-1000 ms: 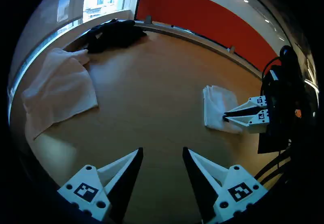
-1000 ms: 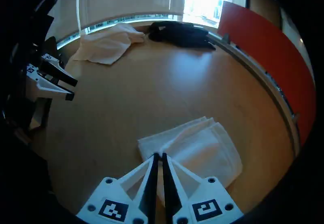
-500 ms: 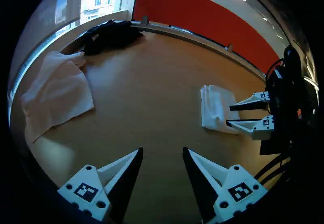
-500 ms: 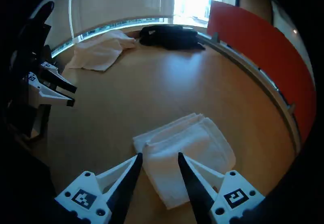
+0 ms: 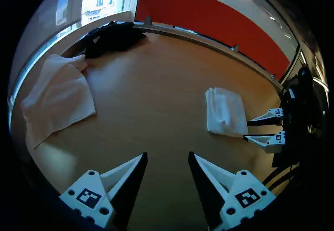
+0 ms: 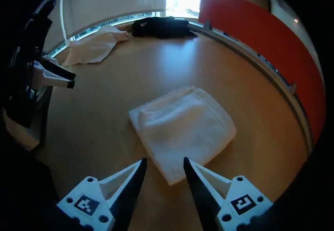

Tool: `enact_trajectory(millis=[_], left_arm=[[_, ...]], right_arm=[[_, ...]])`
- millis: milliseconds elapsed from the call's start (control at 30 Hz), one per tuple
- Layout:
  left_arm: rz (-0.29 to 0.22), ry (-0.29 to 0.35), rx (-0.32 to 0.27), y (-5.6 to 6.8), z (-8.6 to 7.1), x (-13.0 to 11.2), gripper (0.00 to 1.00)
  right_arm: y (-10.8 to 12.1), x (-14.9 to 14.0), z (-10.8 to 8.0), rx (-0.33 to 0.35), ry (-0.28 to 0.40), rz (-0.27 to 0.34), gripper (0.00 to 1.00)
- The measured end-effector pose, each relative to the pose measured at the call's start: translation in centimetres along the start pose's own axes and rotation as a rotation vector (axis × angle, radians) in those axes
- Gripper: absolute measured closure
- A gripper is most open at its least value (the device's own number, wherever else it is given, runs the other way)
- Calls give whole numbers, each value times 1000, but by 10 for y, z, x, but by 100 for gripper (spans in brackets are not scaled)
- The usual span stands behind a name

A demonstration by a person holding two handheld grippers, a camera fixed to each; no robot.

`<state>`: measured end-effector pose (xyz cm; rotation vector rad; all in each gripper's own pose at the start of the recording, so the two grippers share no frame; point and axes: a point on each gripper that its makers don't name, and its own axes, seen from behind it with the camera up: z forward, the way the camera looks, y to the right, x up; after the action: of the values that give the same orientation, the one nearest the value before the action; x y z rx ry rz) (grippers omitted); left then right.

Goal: Fold towel

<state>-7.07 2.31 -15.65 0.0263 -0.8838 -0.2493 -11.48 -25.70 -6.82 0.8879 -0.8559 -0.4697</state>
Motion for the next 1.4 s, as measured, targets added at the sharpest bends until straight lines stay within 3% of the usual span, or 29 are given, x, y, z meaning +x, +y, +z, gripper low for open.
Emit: enact_trajectory(millis=[400,967,1400], left_arm=[[9,0,-4,4,1,2,29],[13,-4,-10,8,5,2,29],[14,-7,-10,6,7,2,29]], right_arm=[[8,-28,-4,-27,-30,57,36],[8,-36,-1,-38,-25,120,89],[14,-35,-3,-58,-6,144,96]])
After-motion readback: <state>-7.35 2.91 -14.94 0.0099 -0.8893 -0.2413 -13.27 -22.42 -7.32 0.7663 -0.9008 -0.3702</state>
